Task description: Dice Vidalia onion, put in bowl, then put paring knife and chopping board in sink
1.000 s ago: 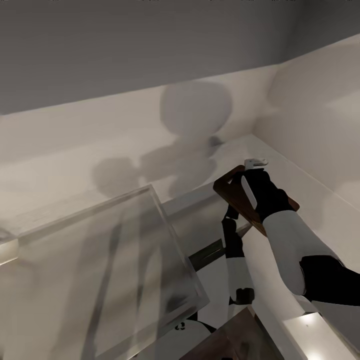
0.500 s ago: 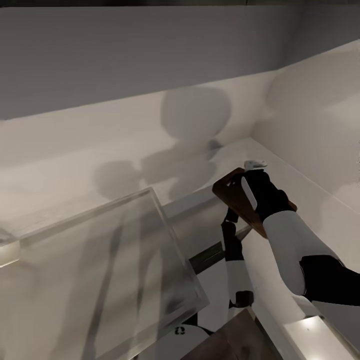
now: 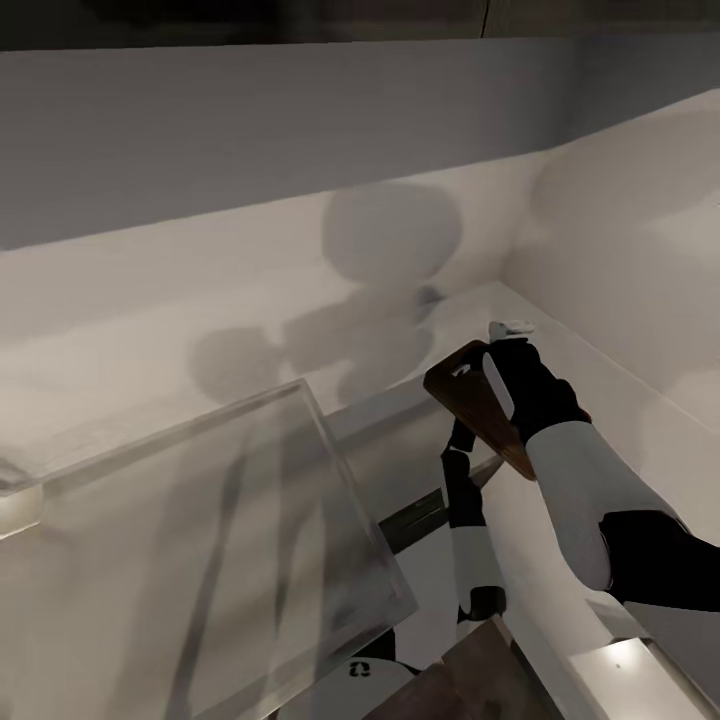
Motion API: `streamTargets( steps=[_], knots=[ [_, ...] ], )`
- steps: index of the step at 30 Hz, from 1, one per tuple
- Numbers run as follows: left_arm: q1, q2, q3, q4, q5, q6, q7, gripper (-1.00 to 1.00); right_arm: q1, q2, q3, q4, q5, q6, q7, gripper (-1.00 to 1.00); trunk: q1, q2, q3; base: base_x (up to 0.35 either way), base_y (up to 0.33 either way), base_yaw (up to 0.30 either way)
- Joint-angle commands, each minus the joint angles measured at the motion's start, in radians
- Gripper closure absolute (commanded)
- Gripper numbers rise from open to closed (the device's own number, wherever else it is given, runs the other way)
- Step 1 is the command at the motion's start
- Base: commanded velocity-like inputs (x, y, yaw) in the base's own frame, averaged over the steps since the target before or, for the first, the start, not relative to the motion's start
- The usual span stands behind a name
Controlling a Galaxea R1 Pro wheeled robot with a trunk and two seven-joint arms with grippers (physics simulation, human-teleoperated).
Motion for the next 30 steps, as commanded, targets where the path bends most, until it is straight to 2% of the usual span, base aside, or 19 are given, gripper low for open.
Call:
streamTargets(
  steps=[1, 11, 16, 25, 27, 30],
  knots=[
    [0.001, 0.000, 0.000, -0.002, 0.000, -0.001, -0.001, -1.00, -0.001, 0.000, 0.003, -0.002, 0.004, 0.007, -0.002, -1.00, 0.000, -0.001, -0.001, 0.000, 0.000, 0.000],
    [0.001, -0.001, 0.000, -0.002, 0.000, -0.001, -0.001, -1.00, -0.001, 0.001, 0.002, -0.018, 0.002, 0.025, -0.002, -1.00, 0.000, -0.001, -0.011, 0.000, 0.000, 0.000],
    [0.001, -0.002, 0.000, 0.000, 0.000, -0.001, -0.001, -1.00, -0.001, 0.000, 0.001, -0.119, 0.003, 0.041, -0.001, -1.00, 0.000, -0.001, -0.012, 0.000, 0.000, 0.000],
    [0.001, -0.004, -0.001, -0.001, -0.001, -0.001, -0.001, -1.00, -0.006, -0.011, -0.003, -0.266, 0.003, 0.154, -0.001, -1.00, 0.000, -0.001, -0.012, 0.000, 0.000, 0.000],
    [0.001, -0.005, -0.001, -0.001, -0.001, -0.001, -0.002, -1.00, -0.018, -0.012, -0.003, -0.275, 0.003, 0.174, -0.002, -1.00, 0.000, -0.001, -0.012, 0.000, 0.000, 0.000],
    [0.001, -0.006, -0.001, -0.001, -0.001, -0.001, -0.002, -1.00, -0.070, -0.012, -0.003, -0.276, 0.002, 0.225, -0.001, -1.00, 0.000, -0.001, -0.012, 0.000, 0.000, 0.000]
  ],
)
